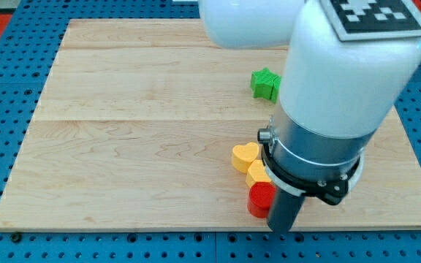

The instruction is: Move the red blocks into the yellow hexagon

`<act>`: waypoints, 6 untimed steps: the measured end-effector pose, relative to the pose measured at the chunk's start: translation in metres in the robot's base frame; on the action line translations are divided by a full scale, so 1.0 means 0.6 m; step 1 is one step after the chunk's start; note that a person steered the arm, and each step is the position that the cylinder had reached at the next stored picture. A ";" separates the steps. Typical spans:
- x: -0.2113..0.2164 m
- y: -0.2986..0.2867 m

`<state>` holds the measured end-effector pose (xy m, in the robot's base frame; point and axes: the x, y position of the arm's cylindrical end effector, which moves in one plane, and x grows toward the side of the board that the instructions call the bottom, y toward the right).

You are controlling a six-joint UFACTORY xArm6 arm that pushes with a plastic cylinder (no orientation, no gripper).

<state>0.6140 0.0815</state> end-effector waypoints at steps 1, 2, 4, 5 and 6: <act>-0.016 0.000; -0.020 0.002; -0.020 -0.001; -0.020 -0.003; -0.020 -0.004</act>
